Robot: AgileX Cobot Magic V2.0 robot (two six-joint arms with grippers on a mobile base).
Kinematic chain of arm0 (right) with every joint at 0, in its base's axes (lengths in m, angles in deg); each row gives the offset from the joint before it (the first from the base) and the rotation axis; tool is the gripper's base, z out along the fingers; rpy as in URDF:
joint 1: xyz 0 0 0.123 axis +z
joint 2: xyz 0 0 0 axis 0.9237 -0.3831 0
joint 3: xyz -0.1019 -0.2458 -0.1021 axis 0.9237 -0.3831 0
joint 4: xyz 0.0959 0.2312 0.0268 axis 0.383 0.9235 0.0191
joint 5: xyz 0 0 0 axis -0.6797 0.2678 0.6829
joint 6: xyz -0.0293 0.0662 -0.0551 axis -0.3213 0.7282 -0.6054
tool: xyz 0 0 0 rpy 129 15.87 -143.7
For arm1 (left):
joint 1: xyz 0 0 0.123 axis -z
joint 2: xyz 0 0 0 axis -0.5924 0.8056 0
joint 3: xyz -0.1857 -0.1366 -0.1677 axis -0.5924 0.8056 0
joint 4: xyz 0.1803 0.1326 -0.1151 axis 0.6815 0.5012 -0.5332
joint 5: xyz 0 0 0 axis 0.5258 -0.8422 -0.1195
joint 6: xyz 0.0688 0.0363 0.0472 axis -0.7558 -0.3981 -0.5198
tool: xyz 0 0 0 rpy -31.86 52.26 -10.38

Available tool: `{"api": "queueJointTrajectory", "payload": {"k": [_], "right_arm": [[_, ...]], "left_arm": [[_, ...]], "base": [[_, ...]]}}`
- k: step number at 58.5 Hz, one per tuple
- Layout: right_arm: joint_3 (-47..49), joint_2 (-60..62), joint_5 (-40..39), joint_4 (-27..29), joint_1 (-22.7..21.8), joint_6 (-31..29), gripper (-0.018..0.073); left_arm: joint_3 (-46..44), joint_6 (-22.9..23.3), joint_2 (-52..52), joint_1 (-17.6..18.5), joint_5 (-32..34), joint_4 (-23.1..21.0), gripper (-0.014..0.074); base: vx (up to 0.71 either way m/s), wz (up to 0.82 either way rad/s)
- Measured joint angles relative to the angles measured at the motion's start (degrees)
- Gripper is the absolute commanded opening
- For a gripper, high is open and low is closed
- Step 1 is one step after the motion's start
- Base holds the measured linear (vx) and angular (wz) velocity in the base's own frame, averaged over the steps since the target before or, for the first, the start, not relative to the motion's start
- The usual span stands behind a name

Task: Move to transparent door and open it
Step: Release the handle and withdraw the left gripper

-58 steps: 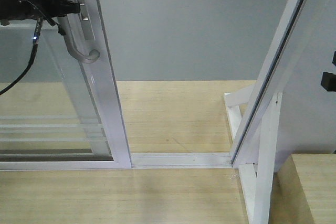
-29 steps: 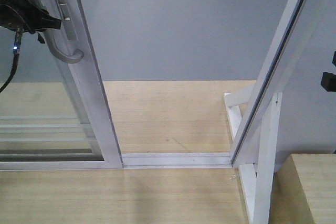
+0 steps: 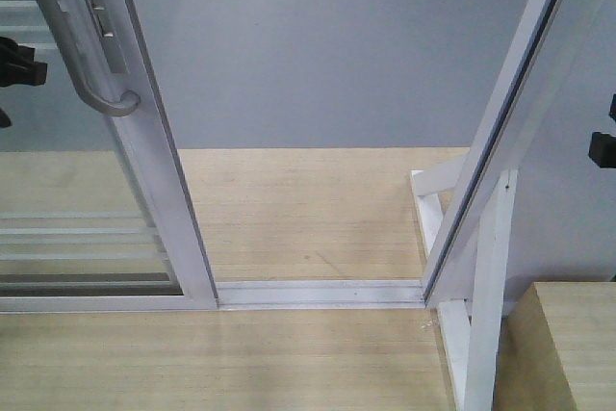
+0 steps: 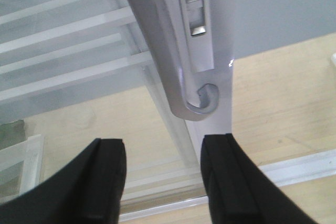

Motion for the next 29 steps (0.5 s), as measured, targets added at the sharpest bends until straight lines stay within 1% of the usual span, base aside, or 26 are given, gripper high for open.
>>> {"api": "queueJointTrajectory", "payload": {"k": [4,10,17,22,29], "right_arm": [[0.0,0.0,0.0,0.0,0.0,0.0,0.0406],[0.0,0.0,0.0,0.0,0.0,0.0,0.0406],[0.0,0.0,0.1,0.0,0.0,0.0,0.0406],[0.0,0.0,0.1,0.0,0.0,0.0,0.0406],[0.0,0.0,0.1,0.0,0.0,0.0,0.0406]], "left_arm": [[4.4,0.0,-3.9,0.0,2.0,-2.1,0.0446],[10.5,0.0,-10.8,0.0,5.7,-6.5,0.0446],[16.0,0.0,-18.7,0.0,10.2,-10.9,0.0446],[18.9,0.0,-23.3,0.0,11.0,-12.0,0.0446],[21.1,0.0,-27.2,0.0,11.1,-12.3,0.0446]], "base": [[0.0,0.0],[0.0,0.0],[0.0,0.0],[0.0,0.0],[0.0,0.0]]}}
